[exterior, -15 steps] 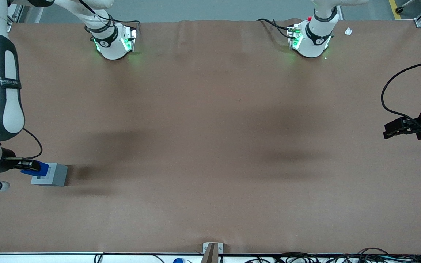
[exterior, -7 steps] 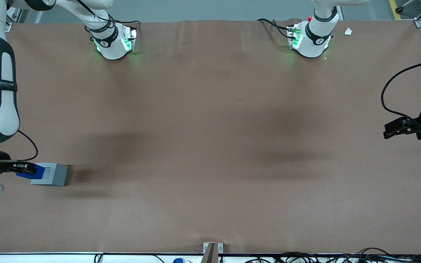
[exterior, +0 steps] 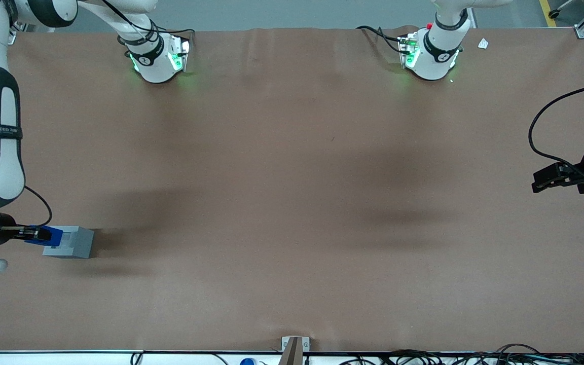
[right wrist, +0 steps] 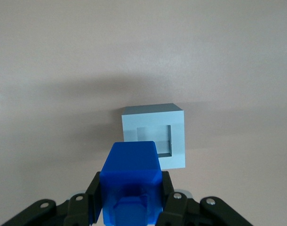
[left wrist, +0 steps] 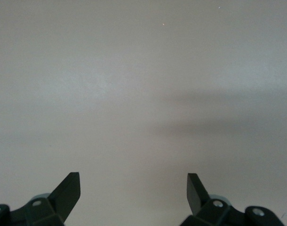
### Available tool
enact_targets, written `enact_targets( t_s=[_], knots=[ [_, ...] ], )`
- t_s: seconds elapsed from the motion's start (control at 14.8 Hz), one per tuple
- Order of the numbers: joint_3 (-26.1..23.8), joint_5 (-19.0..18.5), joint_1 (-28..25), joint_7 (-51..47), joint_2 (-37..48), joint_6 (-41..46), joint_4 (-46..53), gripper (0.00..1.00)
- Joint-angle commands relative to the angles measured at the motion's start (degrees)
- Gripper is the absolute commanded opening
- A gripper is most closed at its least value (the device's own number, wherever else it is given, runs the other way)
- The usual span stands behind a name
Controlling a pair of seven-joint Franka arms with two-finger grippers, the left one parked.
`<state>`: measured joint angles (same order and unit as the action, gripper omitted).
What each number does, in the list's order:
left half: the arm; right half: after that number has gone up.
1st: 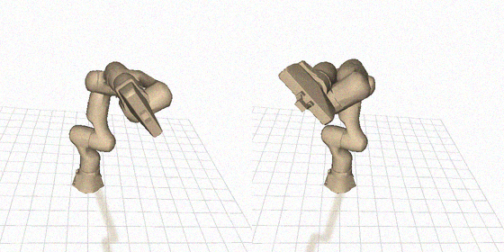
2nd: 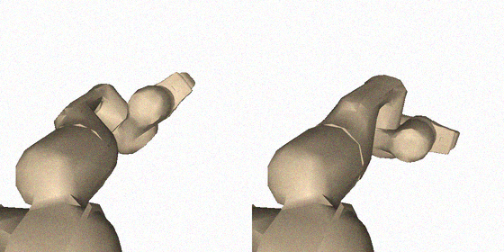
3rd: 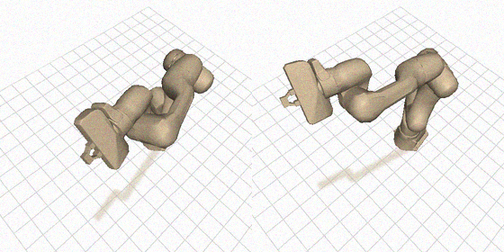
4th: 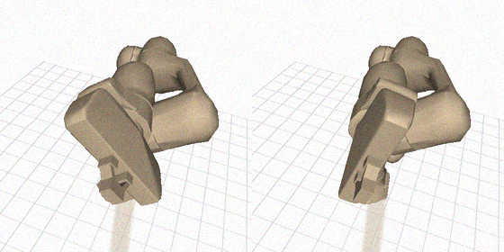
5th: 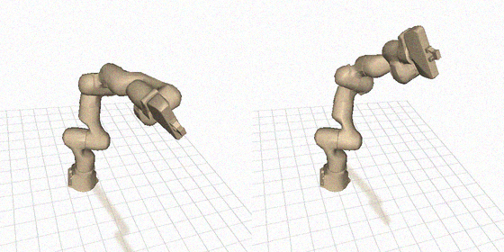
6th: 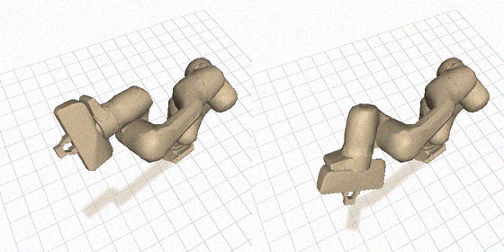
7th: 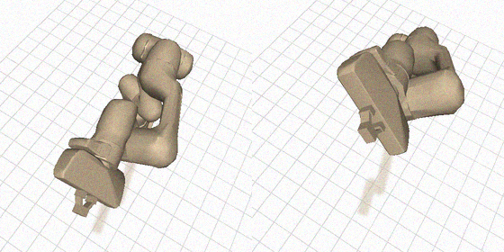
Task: Insert blue part into gray base with right arm
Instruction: 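Align the held blue block above the gray base's square opening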
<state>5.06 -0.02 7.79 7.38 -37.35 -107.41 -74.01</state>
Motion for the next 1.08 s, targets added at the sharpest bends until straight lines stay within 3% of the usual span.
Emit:
enact_targets(
  t_s=[0.0, 1.02],
  knots=[
    [-0.9, 0.5, 0.7, 0.5, -2.0, 0.4, 2.0, 0.0],
    [-0.9, 0.5, 1.6, 4.2, -2.7, -4.7, 0.5, 0.0]
  ],
)
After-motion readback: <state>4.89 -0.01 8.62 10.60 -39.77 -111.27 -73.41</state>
